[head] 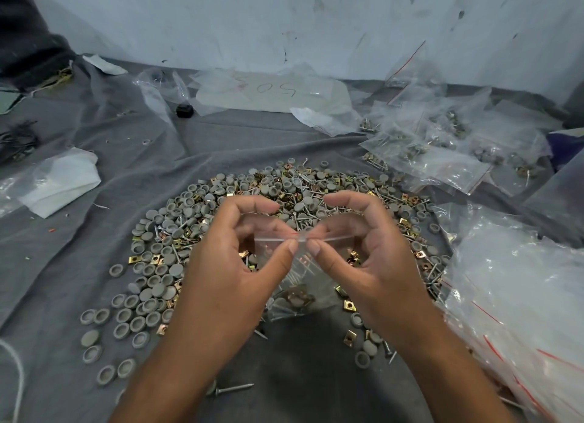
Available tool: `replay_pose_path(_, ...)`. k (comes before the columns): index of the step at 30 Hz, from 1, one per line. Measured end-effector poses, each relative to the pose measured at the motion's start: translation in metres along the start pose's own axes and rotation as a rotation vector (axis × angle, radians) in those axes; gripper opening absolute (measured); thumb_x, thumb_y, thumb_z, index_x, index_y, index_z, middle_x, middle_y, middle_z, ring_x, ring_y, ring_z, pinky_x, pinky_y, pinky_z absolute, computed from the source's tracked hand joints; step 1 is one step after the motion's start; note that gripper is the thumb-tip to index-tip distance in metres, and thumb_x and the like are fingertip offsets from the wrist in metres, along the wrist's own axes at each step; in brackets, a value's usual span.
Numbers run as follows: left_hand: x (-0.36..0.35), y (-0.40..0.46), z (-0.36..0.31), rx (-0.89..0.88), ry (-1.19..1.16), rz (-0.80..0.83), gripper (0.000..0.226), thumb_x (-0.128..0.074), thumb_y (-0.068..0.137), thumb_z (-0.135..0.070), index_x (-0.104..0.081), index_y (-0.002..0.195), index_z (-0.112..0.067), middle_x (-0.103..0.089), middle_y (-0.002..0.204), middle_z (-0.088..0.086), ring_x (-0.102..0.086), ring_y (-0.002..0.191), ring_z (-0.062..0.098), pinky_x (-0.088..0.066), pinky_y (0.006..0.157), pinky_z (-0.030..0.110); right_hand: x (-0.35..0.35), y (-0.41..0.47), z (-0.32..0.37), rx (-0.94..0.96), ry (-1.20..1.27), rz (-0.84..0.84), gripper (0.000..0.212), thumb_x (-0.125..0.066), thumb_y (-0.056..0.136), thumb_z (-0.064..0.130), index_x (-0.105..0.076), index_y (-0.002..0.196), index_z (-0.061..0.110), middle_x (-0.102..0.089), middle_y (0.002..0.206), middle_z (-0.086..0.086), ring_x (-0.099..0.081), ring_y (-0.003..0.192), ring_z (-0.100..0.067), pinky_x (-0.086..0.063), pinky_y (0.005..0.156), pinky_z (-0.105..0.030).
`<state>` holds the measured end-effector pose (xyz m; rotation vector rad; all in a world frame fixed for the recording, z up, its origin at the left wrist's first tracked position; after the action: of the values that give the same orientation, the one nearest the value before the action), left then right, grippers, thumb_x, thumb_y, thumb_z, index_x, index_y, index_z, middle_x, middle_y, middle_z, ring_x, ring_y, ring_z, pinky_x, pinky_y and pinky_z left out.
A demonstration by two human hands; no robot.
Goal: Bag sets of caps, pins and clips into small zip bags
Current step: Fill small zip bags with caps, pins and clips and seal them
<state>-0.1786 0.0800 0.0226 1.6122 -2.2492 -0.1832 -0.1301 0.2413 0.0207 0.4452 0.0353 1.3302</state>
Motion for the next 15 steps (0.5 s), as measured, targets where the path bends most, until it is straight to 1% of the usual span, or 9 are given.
replay_pose_path(2, -0.002, 0.000, -0.001, -0.003, -0.006, 0.014, 0.037, -0.071, 0.080, -0.043, -0.054, 0.112, -0.040, -0.074, 0.098, -0.009, -0.071, 0.096, 0.015, -0.058, 0.080, 0.044, 0.000, 0.000, 0.000, 0.007, 0.002, -0.009, 0.039, -0.073, 0.089, 0.038, -0.052, 0.121, 0.043, -0.074, 0.102, 0.009, -0.071, 0.096, -0.015, -0.054, 0.075, -0.019)
replay_pose_path(4, -0.002, 0.001, -0.003, -0.014, -0.017, 0.022, 0.035, -0.073, 0.080, -0.041, -0.054, 0.109, -0.036, -0.074, 0.096, -0.007, -0.071, 0.095, 0.016, -0.057, 0.081, 0.045, 0.001, -0.001, 0.000, 0.024, 0.011, -0.018, 0.039, -0.075, 0.089, 0.031, -0.053, 0.120, 0.041, -0.074, 0.100, 0.007, -0.072, 0.094, -0.015, -0.052, 0.075, -0.015)
replay_pose_path(6, 0.000, 0.001, -0.002, -0.009, -0.061, 0.023, 0.035, -0.078, 0.079, -0.035, -0.053, 0.104, -0.032, -0.076, 0.094, -0.004, -0.073, 0.093, 0.019, -0.056, 0.080, 0.047, 0.002, -0.001, 0.000, 0.022, 0.047, -0.021, 0.040, -0.077, 0.088, 0.027, -0.054, 0.118, 0.039, -0.075, 0.100, 0.004, -0.072, 0.094, -0.015, -0.053, 0.075, -0.015)
replay_pose_path(8, 0.003, 0.003, 0.000, 0.019, -0.103, 0.026, 0.037, -0.083, 0.079, -0.031, -0.054, 0.101, -0.032, -0.077, 0.093, -0.002, -0.075, 0.087, 0.020, -0.058, 0.075, 0.047, 0.005, -0.001, 0.000, 0.001, 0.120, -0.018, 0.039, -0.079, 0.086, 0.025, -0.055, 0.114, 0.039, -0.076, 0.099, 0.002, -0.073, 0.093, -0.016, -0.055, 0.074, -0.018)
replay_pose_path(9, 0.005, 0.003, 0.001, 0.040, -0.120, 0.030, 0.035, -0.082, 0.078, -0.031, -0.055, 0.100, -0.033, -0.078, 0.092, -0.002, -0.075, 0.085, 0.020, -0.059, 0.072, 0.046, 0.007, 0.000, 0.001, -0.010, 0.149, -0.017, 0.038, -0.080, 0.085, 0.027, -0.056, 0.112, 0.038, -0.077, 0.099, 0.001, -0.074, 0.092, -0.016, -0.056, 0.072, -0.018)
replay_pose_path(10, 0.007, 0.004, 0.003, 0.064, -0.143, 0.041, 0.032, -0.080, 0.078, -0.030, -0.057, 0.100, -0.034, -0.078, 0.092, -0.001, -0.076, 0.084, 0.021, -0.061, 0.071, 0.044, 0.010, 0.001, 0.002, -0.026, 0.174, -0.014, 0.037, -0.082, 0.084, 0.030, -0.058, 0.111, 0.038, -0.078, 0.099, 0.000, -0.075, 0.090, -0.016, -0.057, 0.070, -0.019)
replay_pose_path(12, 0.009, 0.006, 0.004, 0.094, -0.181, 0.084, 0.028, -0.078, 0.078, -0.029, -0.061, 0.100, -0.035, -0.078, 0.092, 0.001, -0.076, 0.083, 0.022, -0.061, 0.068, 0.034, 0.016, 0.003, 0.003, -0.072, 0.228, 0.000, 0.035, -0.082, 0.080, 0.033, -0.062, 0.109, 0.037, -0.079, 0.097, -0.002, -0.076, 0.086, -0.014, -0.057, 0.067, -0.018)
replay_pose_path(14, 0.009, 0.007, 0.003, 0.111, -0.194, 0.121, 0.027, -0.078, 0.077, -0.028, -0.064, 0.099, -0.036, -0.078, 0.090, 0.002, -0.076, 0.081, 0.023, -0.058, 0.064, 0.023, 0.020, 0.004, 0.003, -0.106, 0.249, 0.031, 0.035, -0.080, 0.080, 0.026, -0.064, 0.110, 0.037, -0.079, 0.094, -0.003, -0.076, 0.082, -0.014, -0.056, 0.063, -0.017)
replay_pose_path(15, 0.010, 0.007, 0.003, 0.118, -0.206, 0.133, 0.027, -0.078, 0.077, -0.027, -0.065, 0.099, -0.036, -0.078, 0.089, 0.004, -0.076, 0.080, 0.024, -0.058, 0.064, 0.023, 0.022, 0.004, 0.004, -0.112, 0.251, 0.044, 0.035, -0.079, 0.080, 0.024, -0.065, 0.110, 0.037, -0.079, 0.093, -0.004, -0.076, 0.081, -0.015, -0.056, 0.063, -0.018)
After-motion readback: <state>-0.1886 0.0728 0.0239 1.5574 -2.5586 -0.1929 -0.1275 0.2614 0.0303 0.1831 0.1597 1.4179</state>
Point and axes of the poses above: each hand's wrist, its own y-axis towards the middle knuckle, its own x-axis out of the back of the hand, z = x × y, the point moved 6 cm from there along y, towards the middle knuckle
